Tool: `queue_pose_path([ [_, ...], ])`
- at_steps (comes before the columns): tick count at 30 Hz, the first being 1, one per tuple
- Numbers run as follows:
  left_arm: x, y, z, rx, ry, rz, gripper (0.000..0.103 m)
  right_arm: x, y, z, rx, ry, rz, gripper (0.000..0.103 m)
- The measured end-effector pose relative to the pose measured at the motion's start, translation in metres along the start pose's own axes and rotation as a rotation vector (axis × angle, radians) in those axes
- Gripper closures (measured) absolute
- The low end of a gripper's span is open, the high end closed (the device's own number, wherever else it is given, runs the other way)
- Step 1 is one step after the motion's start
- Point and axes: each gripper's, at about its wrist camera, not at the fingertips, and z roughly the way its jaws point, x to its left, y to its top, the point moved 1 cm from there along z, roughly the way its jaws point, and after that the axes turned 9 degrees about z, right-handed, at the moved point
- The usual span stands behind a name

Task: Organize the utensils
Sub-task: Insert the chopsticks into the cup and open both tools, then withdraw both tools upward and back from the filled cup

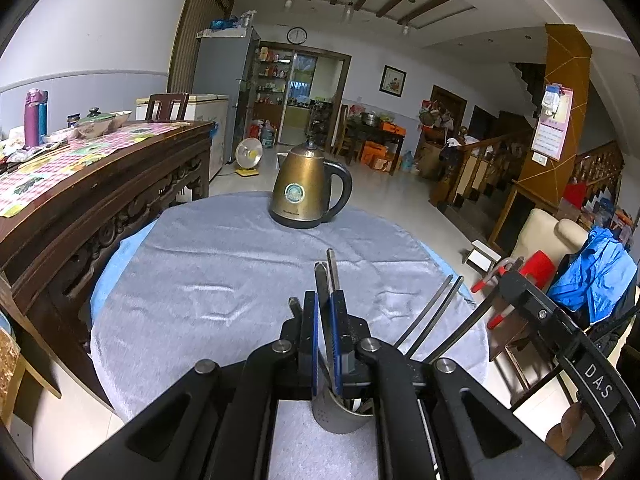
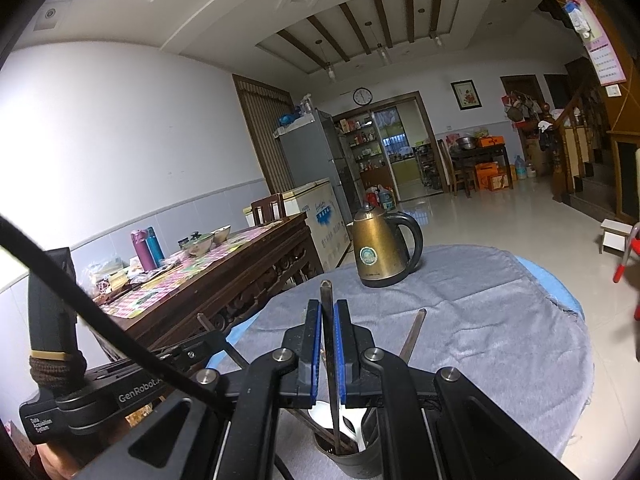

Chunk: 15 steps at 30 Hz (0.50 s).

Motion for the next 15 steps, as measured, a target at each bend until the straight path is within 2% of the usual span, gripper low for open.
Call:
queue_pose_path([
  [15,0.008,-0.009,0.007,0.037,0.0,-0.019,0.096,-0.004,-0.014,0.008,0.047,-0.021,-0.004,0.096],
])
